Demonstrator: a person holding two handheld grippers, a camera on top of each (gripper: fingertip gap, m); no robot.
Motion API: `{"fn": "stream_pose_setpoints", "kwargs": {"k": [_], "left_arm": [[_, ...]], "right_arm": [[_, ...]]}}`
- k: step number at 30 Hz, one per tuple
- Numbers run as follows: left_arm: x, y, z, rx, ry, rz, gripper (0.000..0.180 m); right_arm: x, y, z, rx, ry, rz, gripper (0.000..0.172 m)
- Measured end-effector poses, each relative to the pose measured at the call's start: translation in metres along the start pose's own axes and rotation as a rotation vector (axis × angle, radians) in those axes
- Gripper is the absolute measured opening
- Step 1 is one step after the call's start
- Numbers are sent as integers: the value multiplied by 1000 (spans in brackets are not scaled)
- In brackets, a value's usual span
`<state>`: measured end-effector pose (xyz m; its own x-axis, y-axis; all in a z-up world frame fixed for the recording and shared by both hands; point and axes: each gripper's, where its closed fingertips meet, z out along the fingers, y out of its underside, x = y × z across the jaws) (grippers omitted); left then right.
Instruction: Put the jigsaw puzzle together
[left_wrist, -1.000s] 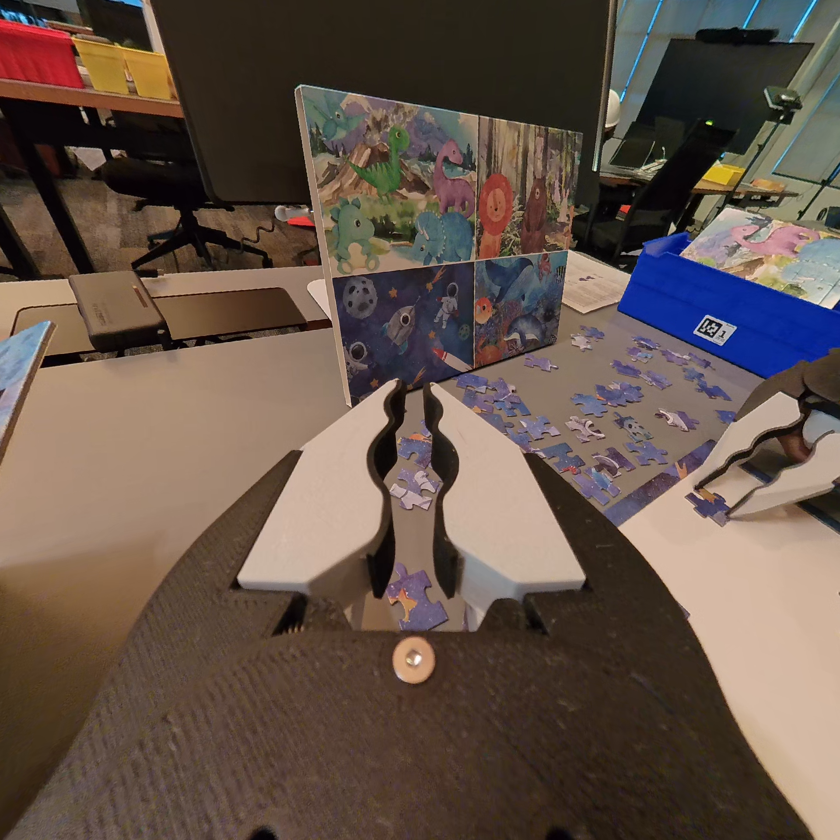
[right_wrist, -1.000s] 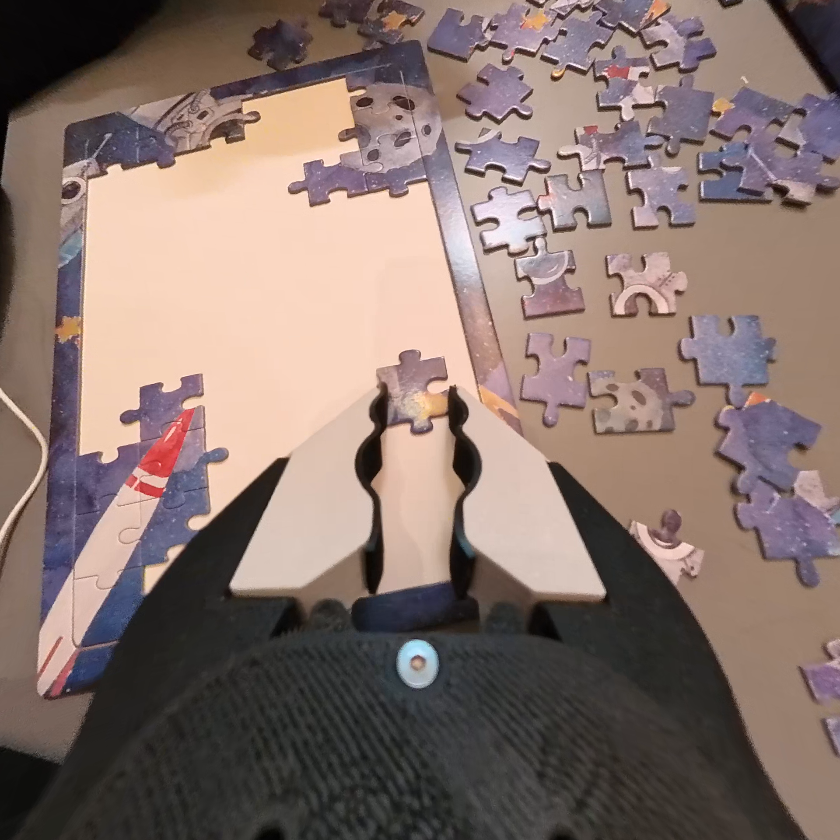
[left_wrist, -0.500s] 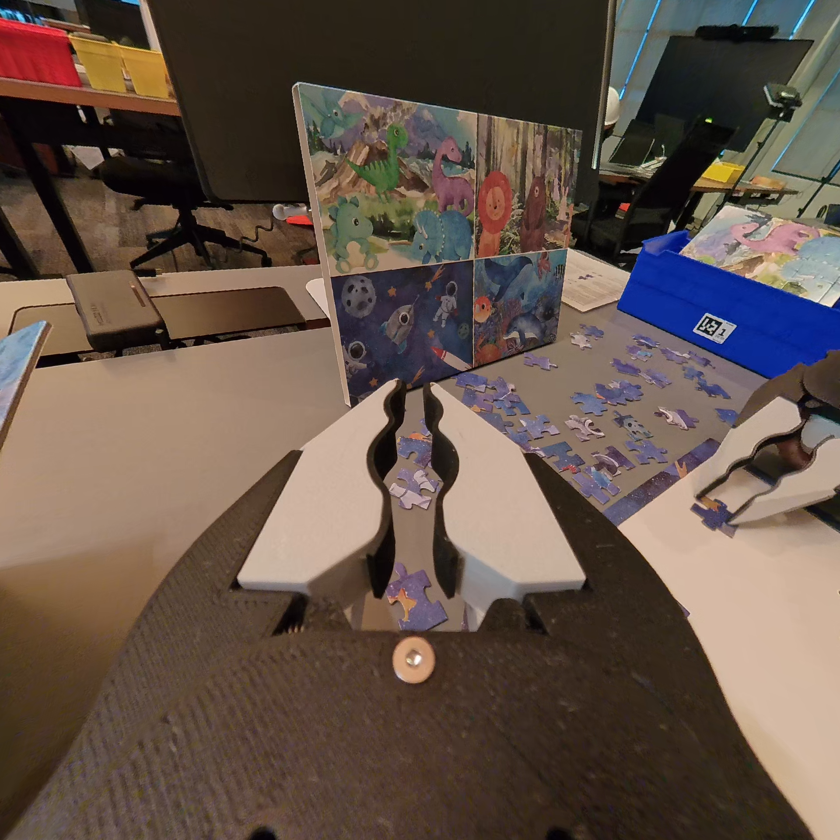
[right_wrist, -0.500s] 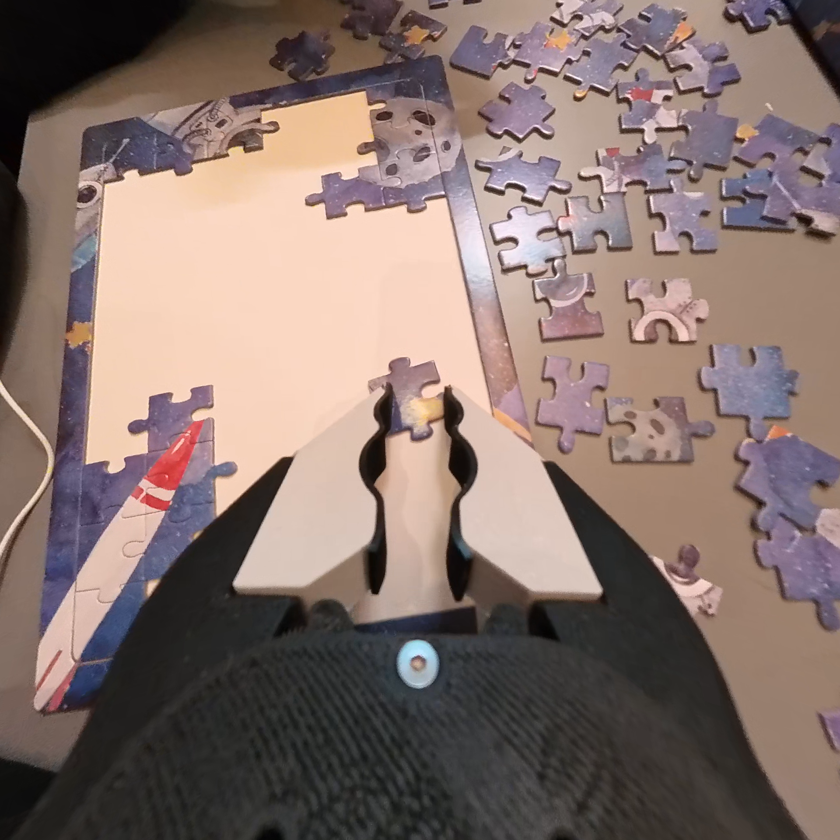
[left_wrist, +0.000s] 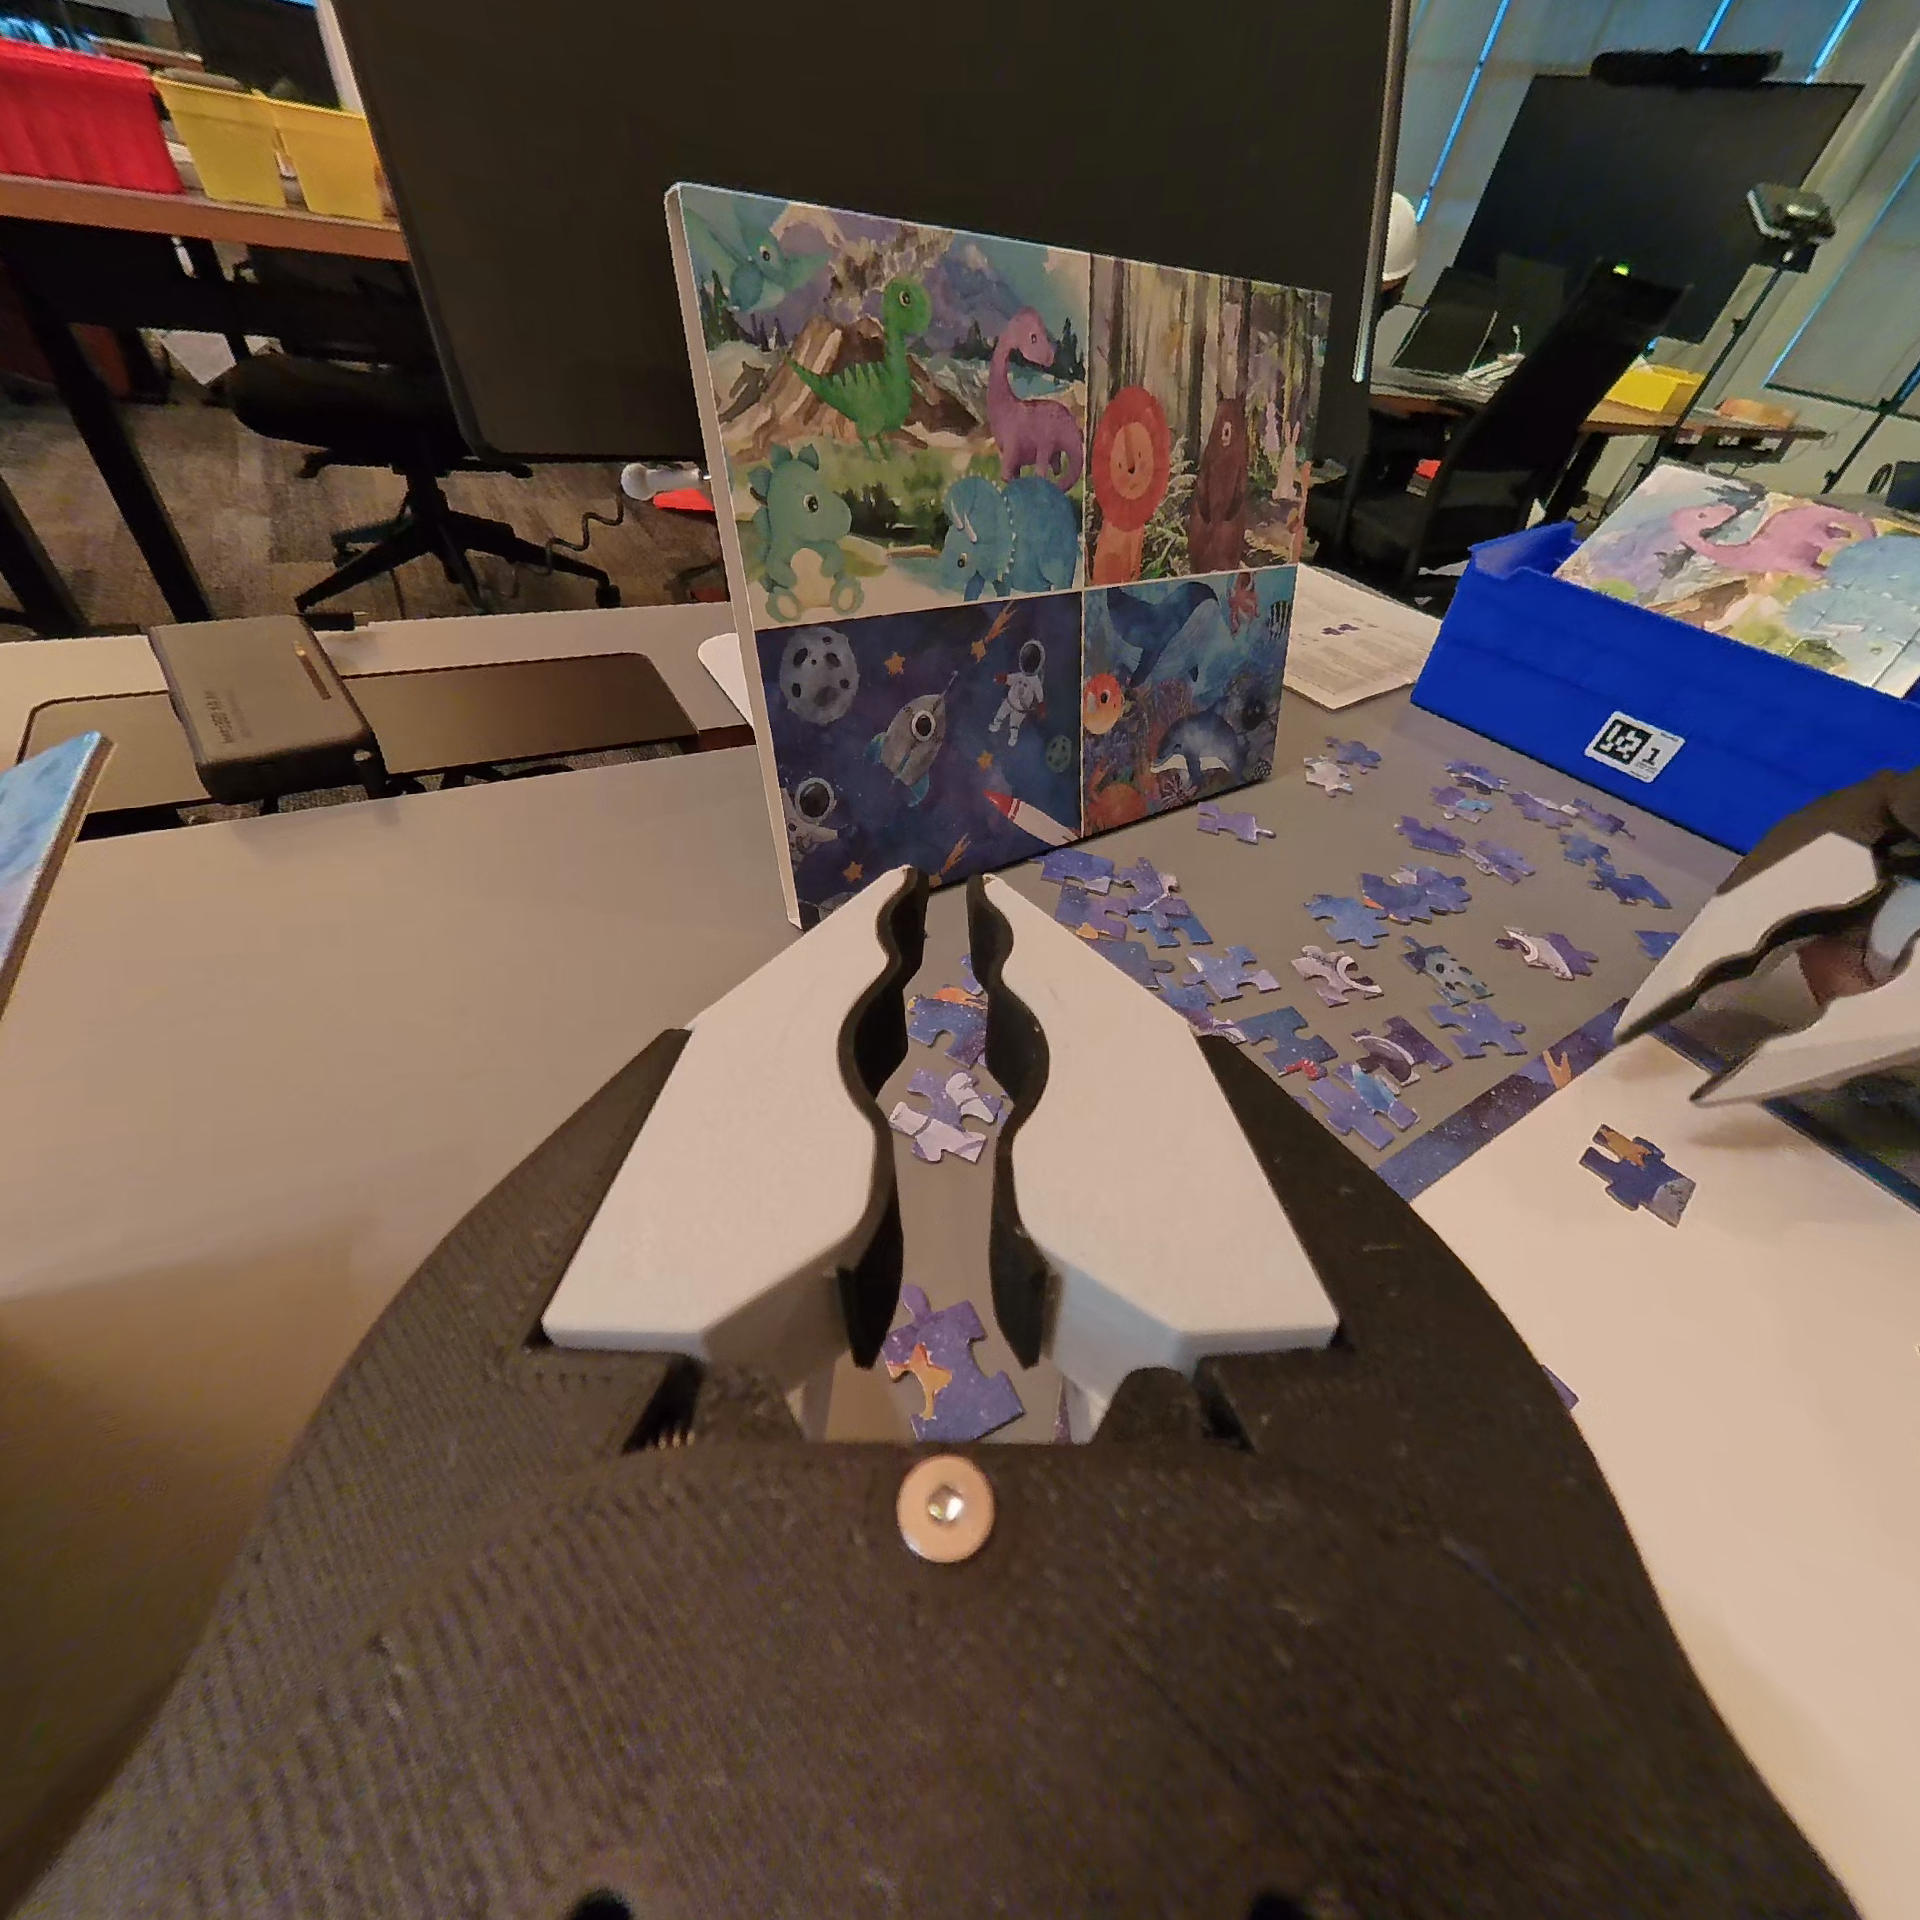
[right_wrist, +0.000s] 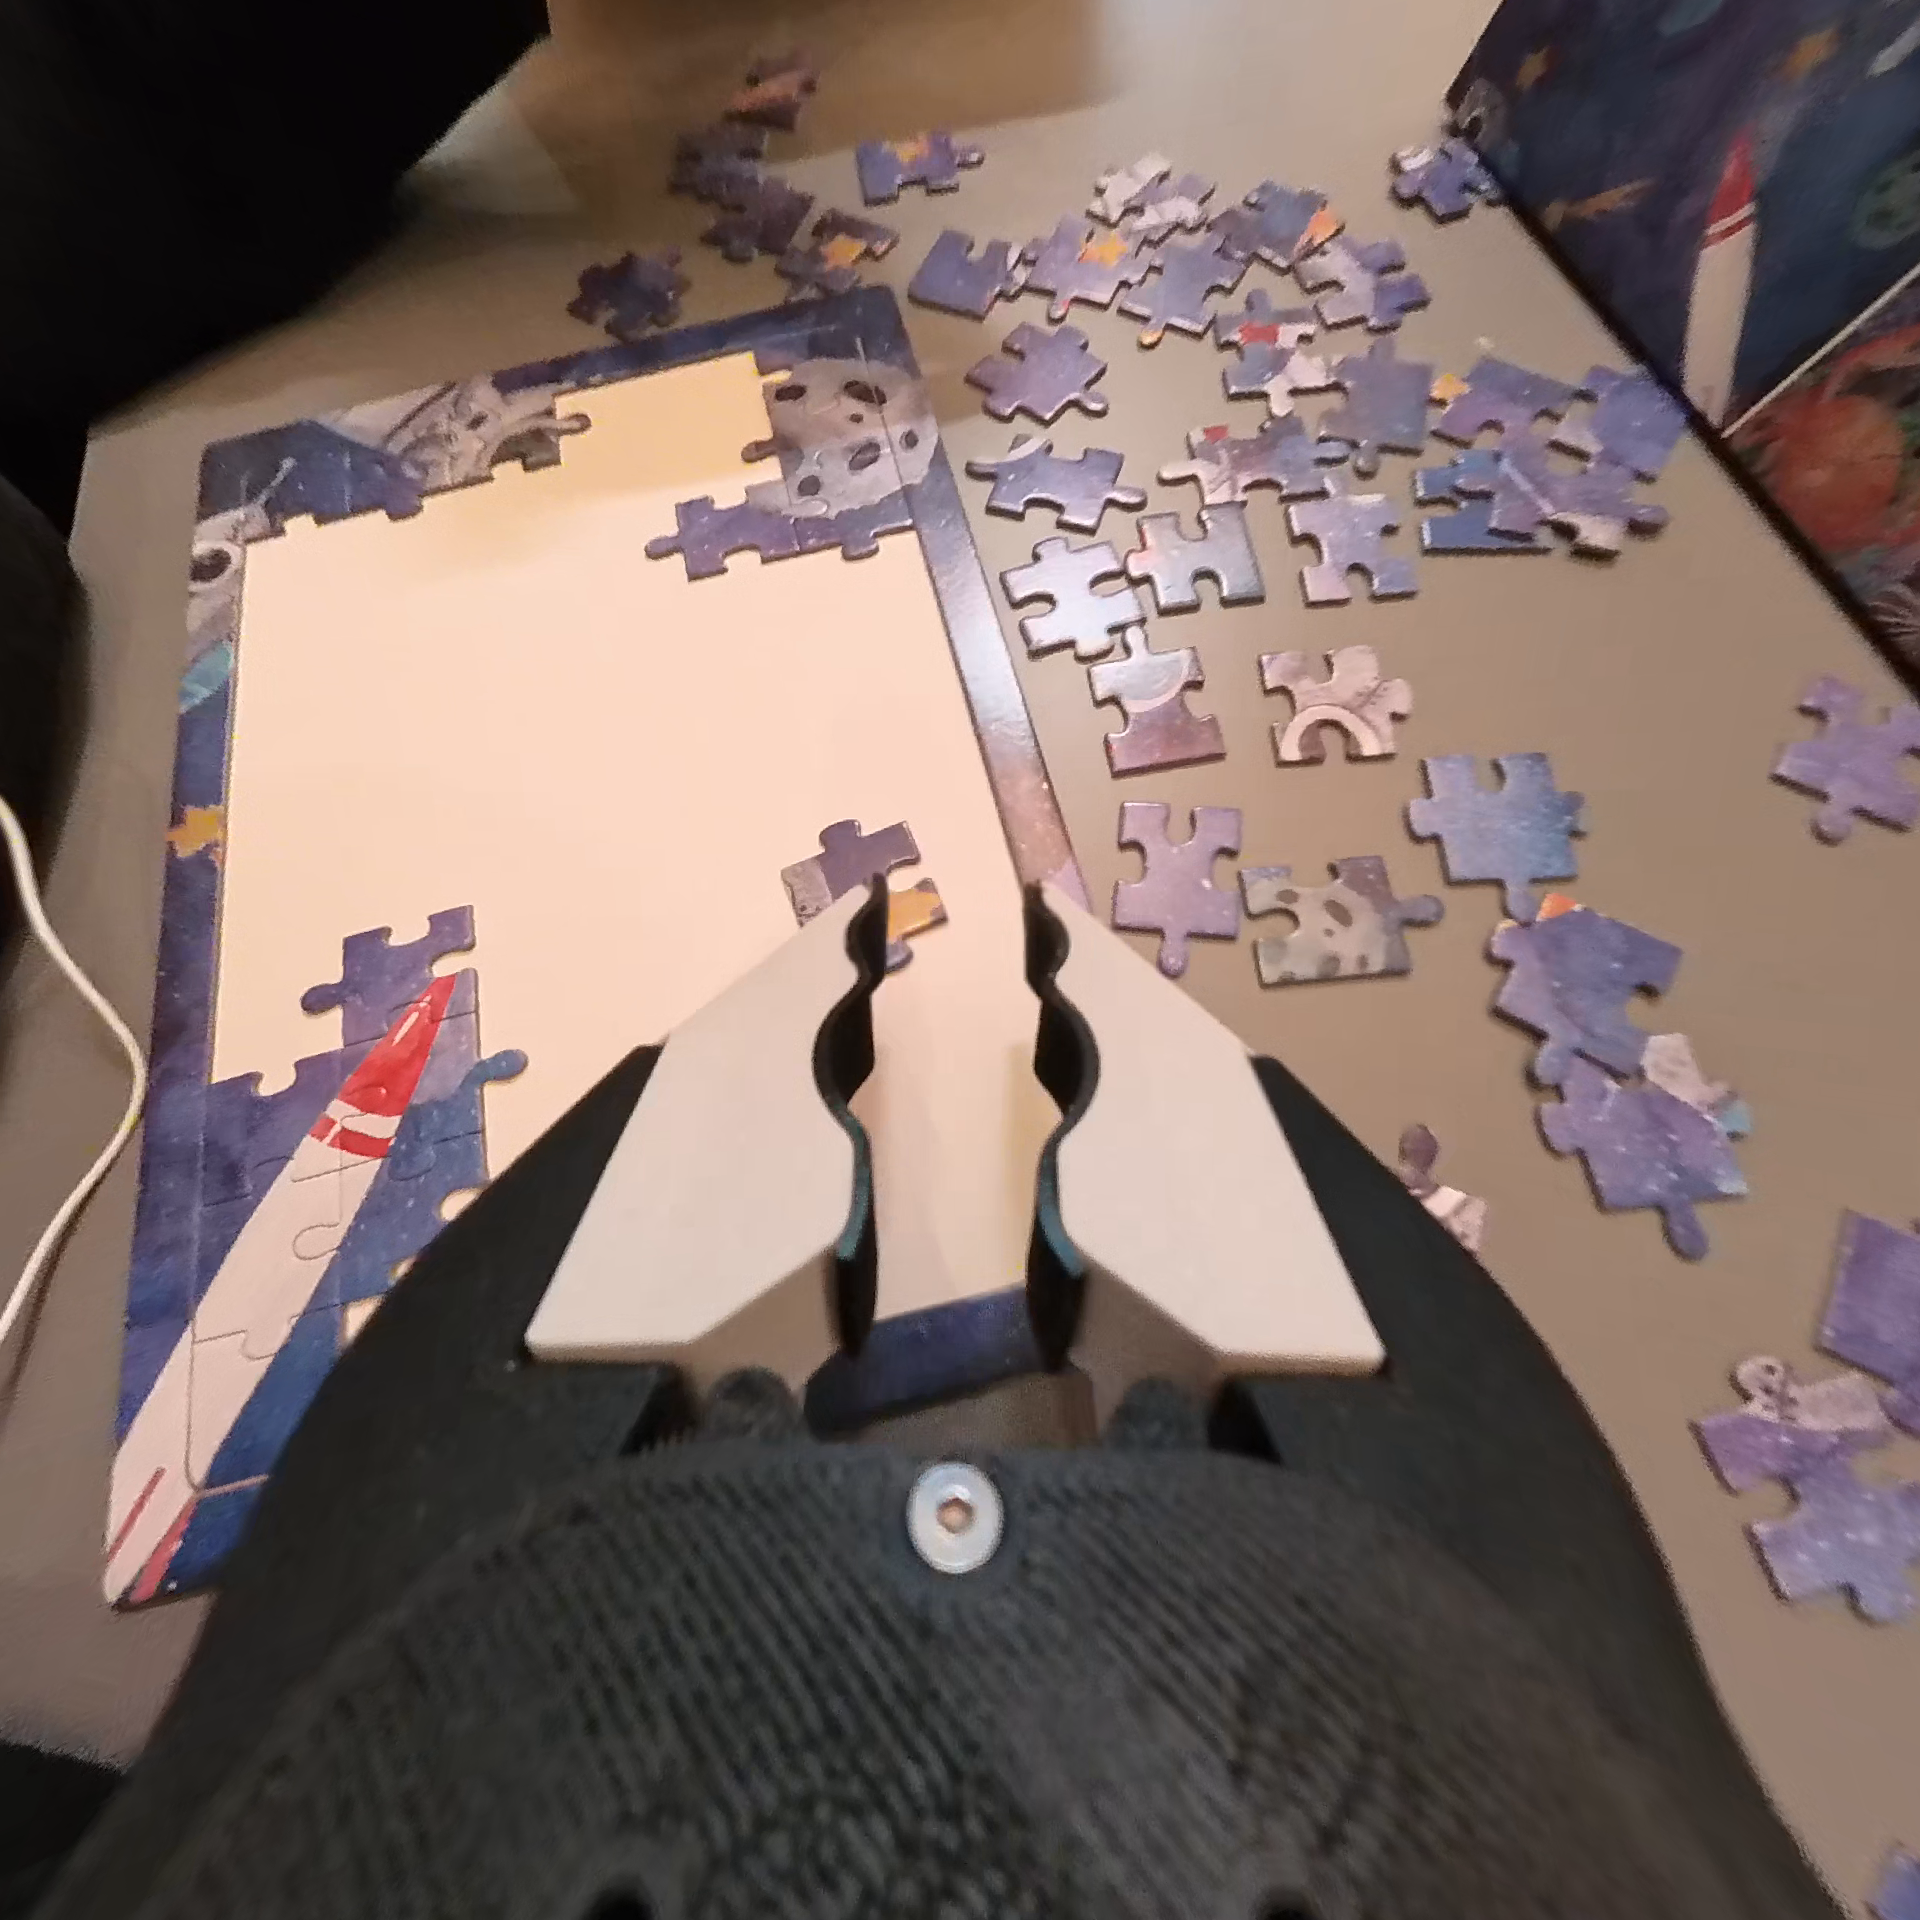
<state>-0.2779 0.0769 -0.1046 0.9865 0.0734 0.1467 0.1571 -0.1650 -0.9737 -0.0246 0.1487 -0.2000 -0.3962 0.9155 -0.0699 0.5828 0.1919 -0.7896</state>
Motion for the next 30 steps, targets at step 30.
{"fn": "stream_pose_setpoints", "kwargs": {"k": [30], "left_arm": [[0,1,1,-6,1,2,6]], "right_arm": [[-17,18,24,-125,-41,-100,34]]}}
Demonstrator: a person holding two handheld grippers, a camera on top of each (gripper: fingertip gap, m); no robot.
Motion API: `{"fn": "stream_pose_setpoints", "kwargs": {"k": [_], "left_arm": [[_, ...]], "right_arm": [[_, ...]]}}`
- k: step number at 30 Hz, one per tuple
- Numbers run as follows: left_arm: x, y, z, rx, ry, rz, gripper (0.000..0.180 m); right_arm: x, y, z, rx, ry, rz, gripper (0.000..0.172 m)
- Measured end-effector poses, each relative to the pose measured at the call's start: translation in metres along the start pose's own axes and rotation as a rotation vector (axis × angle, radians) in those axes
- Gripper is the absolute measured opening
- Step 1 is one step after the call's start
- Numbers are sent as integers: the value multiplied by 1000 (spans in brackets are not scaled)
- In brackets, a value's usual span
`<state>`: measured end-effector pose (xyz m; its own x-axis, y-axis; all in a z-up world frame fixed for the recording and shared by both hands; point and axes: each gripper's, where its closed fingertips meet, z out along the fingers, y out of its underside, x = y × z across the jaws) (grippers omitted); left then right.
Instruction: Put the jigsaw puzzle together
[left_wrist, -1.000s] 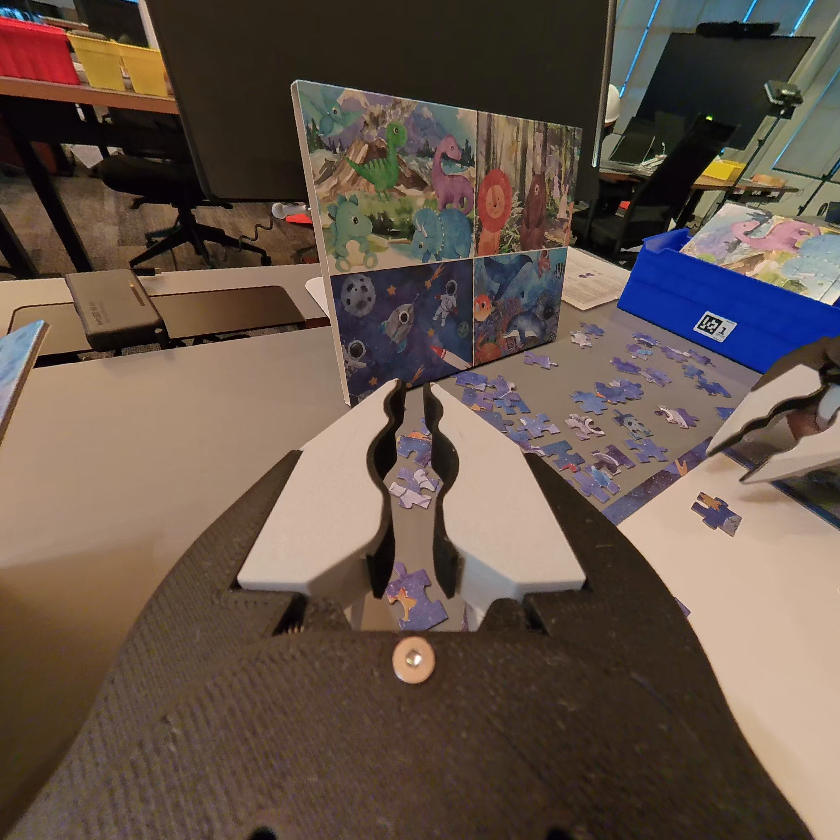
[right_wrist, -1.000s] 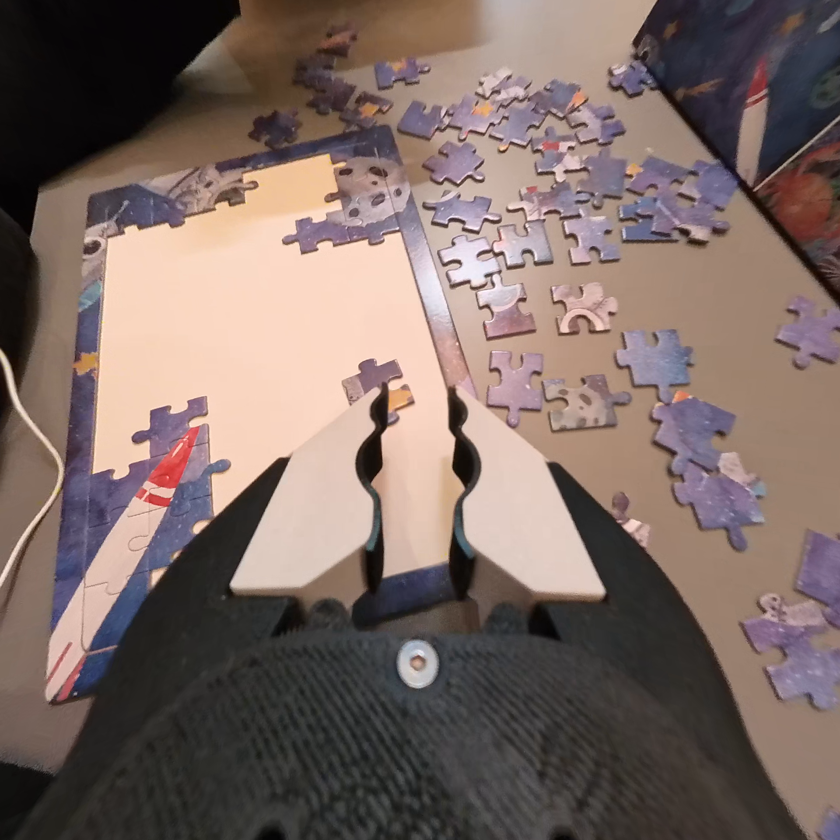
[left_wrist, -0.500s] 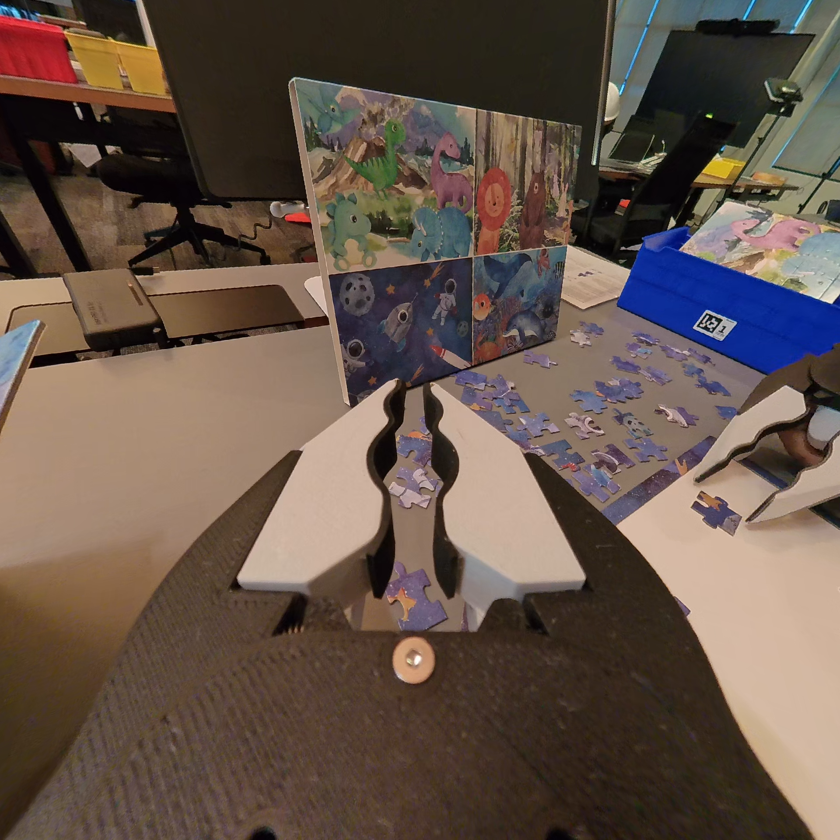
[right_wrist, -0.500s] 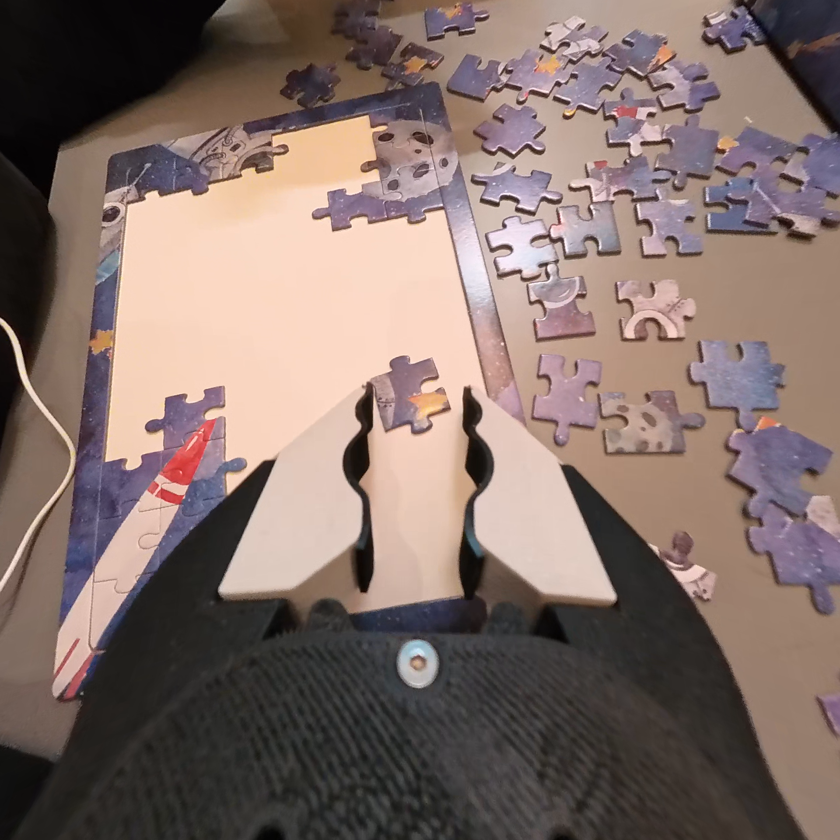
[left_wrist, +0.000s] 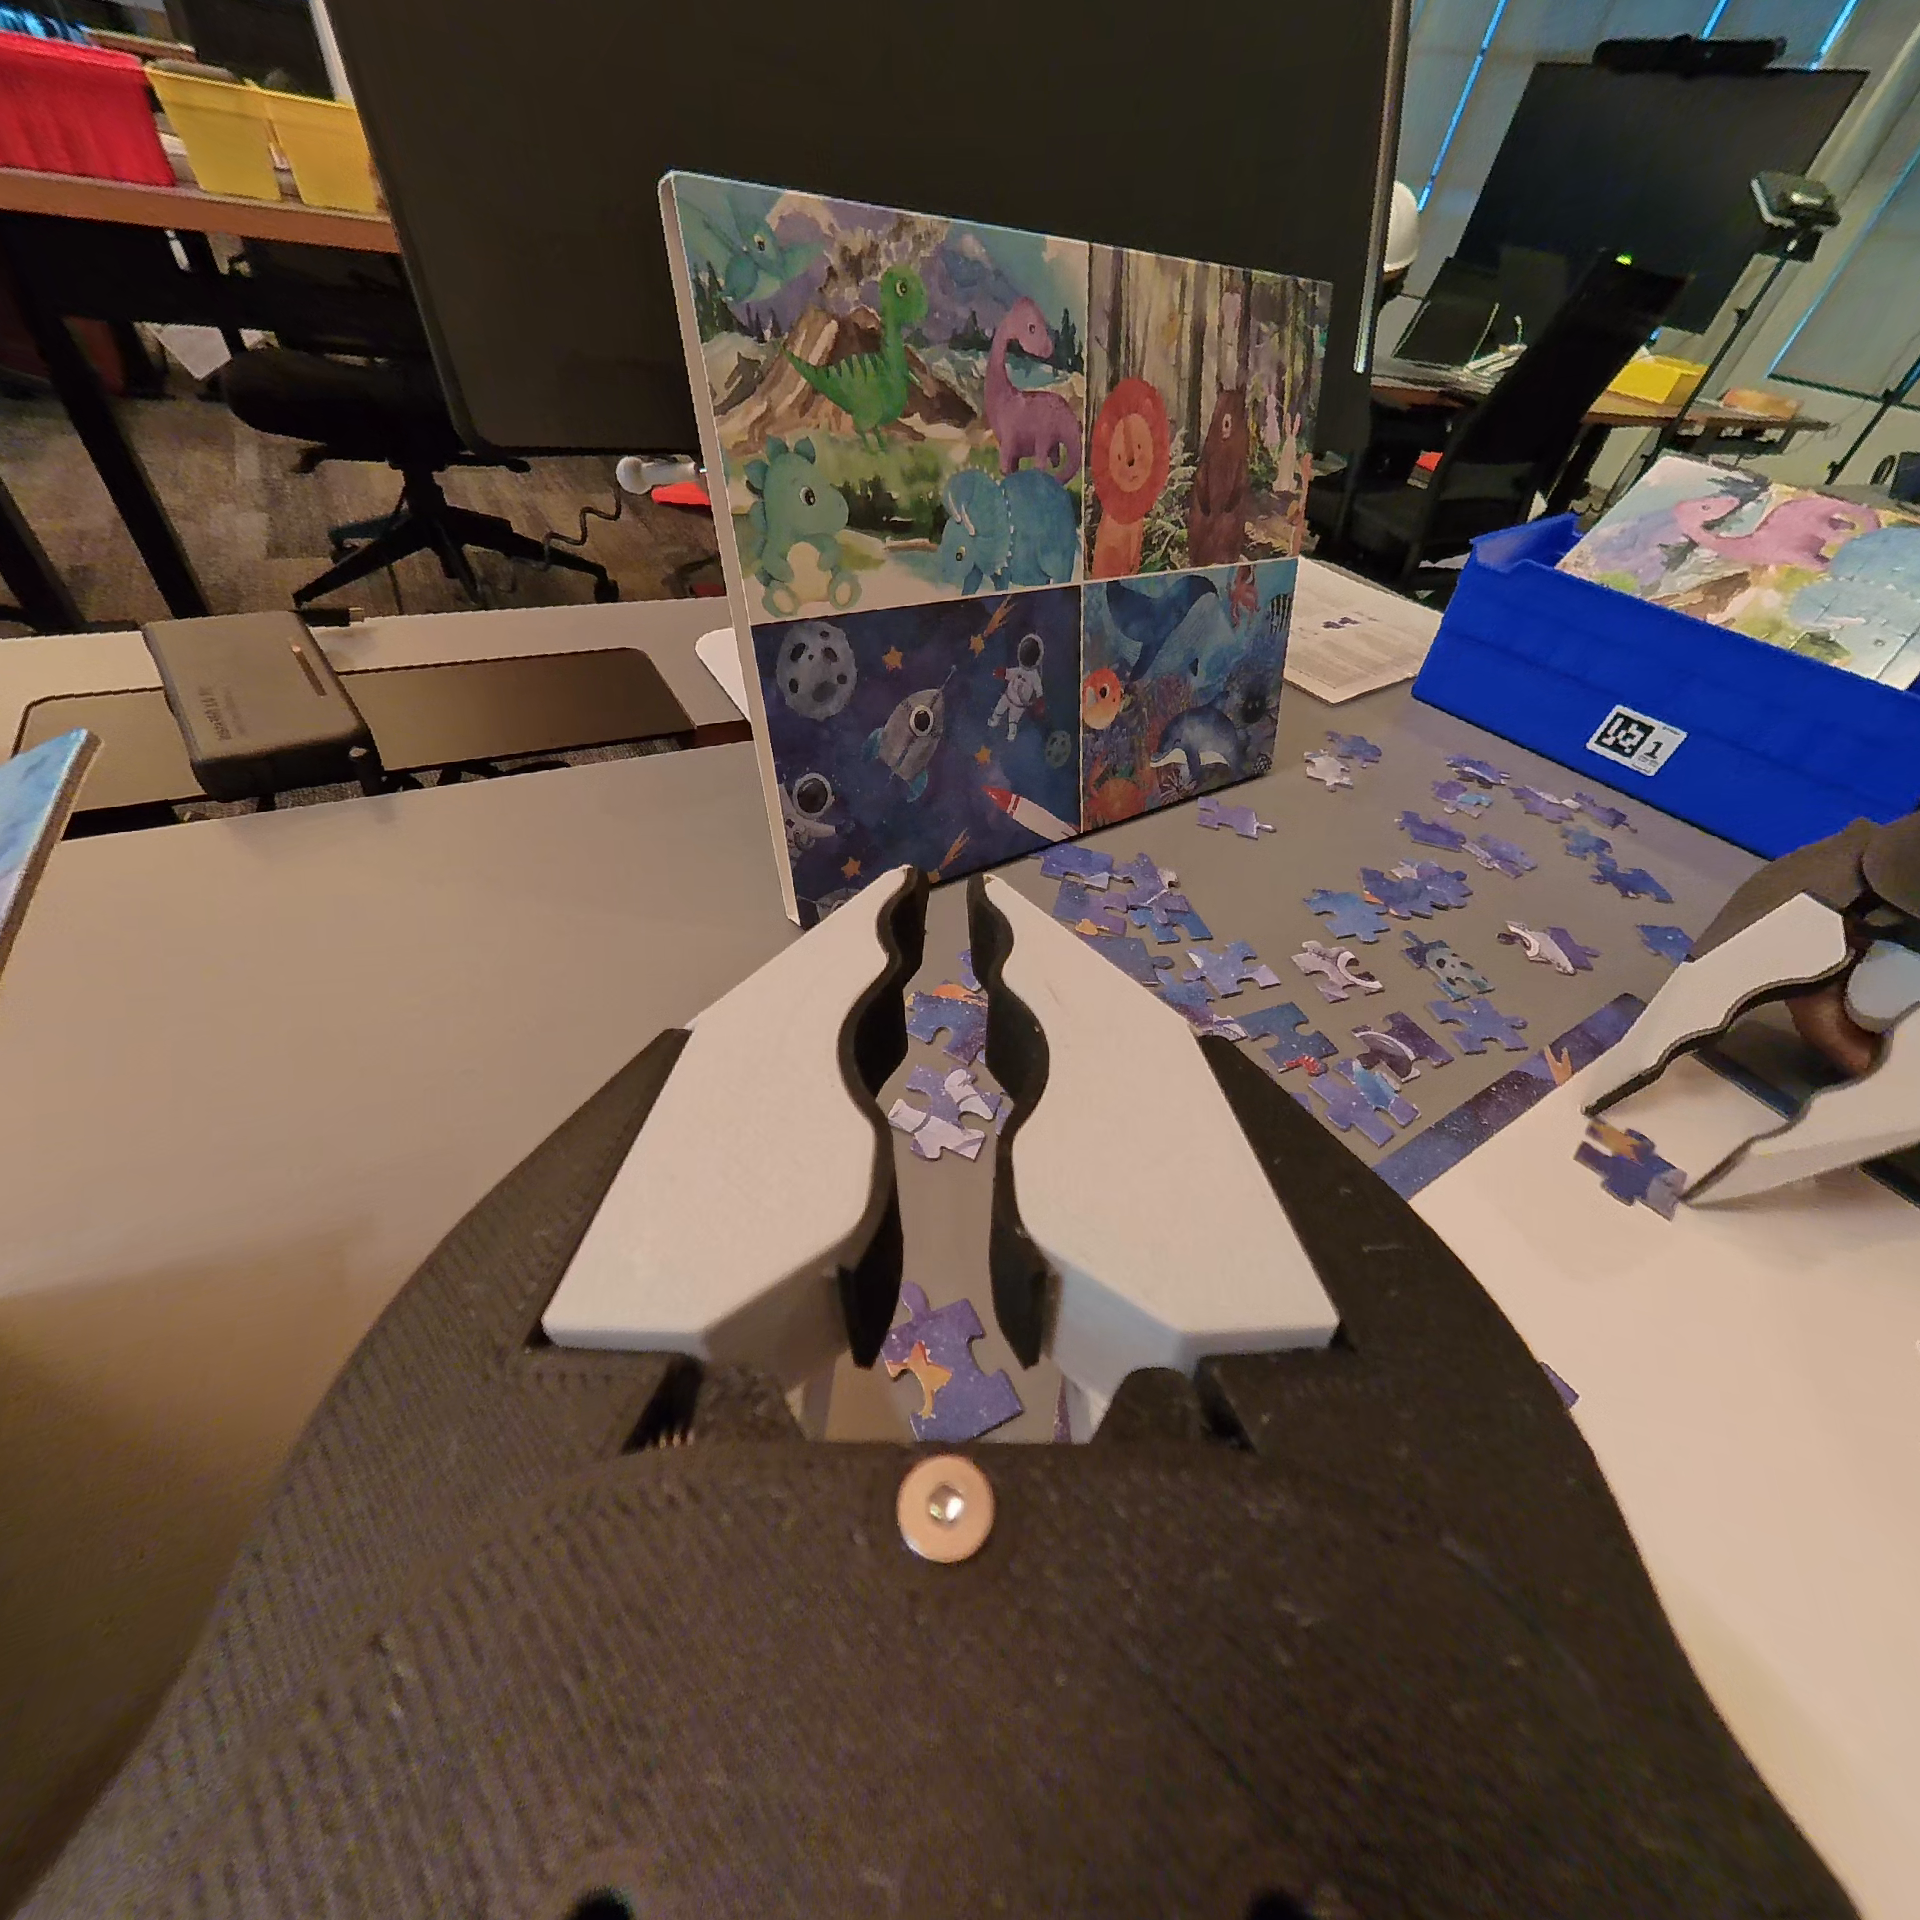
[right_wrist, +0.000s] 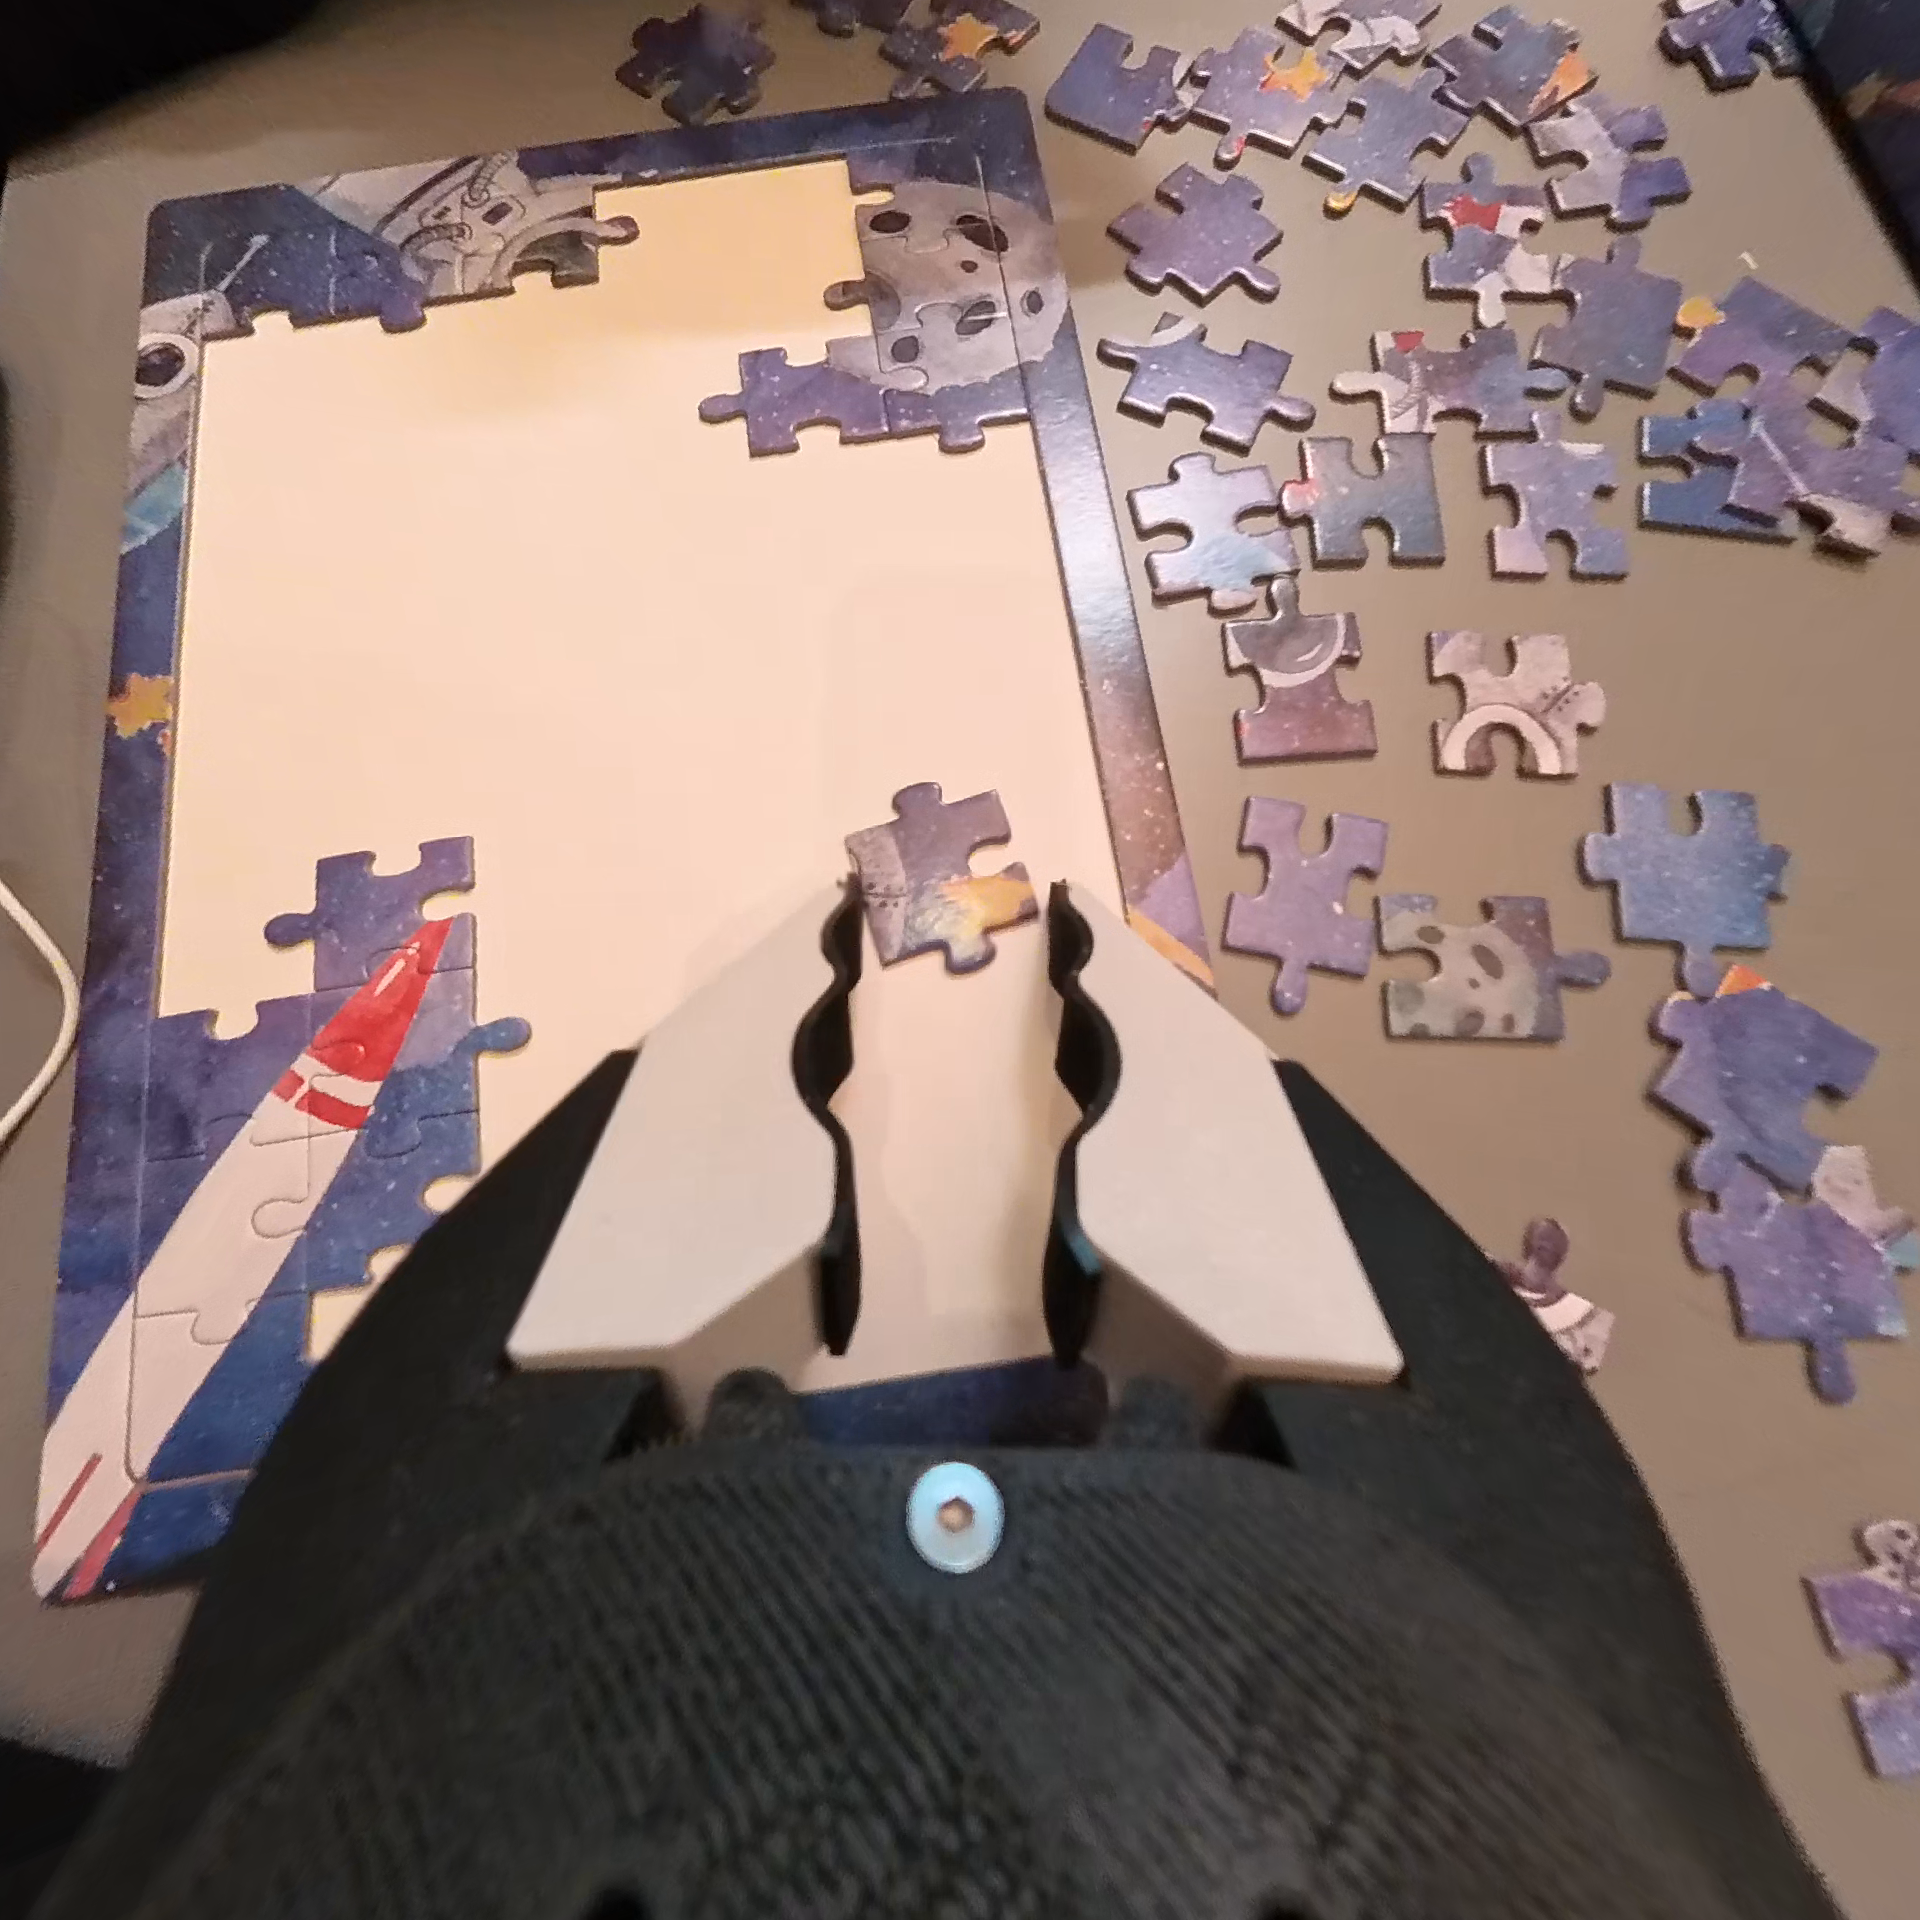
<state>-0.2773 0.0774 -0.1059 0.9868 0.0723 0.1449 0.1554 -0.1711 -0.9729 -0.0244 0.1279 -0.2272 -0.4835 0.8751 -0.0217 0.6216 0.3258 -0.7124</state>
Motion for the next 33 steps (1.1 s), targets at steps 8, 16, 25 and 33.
{"fn": "stream_pose_setpoints", "kwargs": {"k": [8,16,25,33], "left_arm": [[1,2,1,-9,2,1,6],[1,2,1,-10,4,0,6],[1,2,2,-13,3,2,6],[1,3,2,-15,3,3,6]], "right_arm": [[2,-1,0,-9,10,18,31],[6,-6,-1,15,31,24,31],[3,-16,-2,44,37,0,31],[2,-21,-3,64,38,-8,31]]}}
